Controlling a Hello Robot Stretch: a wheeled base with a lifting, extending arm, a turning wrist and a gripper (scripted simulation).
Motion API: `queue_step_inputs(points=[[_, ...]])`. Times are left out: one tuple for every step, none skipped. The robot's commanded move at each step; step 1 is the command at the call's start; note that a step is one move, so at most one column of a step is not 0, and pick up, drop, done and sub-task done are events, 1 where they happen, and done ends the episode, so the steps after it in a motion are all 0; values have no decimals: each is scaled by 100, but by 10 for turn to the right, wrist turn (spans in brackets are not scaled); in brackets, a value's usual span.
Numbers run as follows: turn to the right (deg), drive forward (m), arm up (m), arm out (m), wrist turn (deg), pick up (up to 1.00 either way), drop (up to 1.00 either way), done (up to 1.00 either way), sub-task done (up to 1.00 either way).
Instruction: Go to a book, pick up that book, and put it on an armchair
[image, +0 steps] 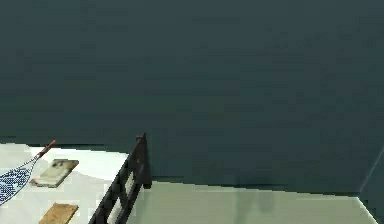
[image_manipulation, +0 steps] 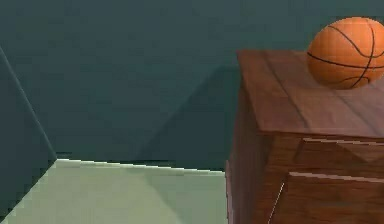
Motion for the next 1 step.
queue_step_inputs(points=[[-450,0,0,0,0,0,0,0,0]])
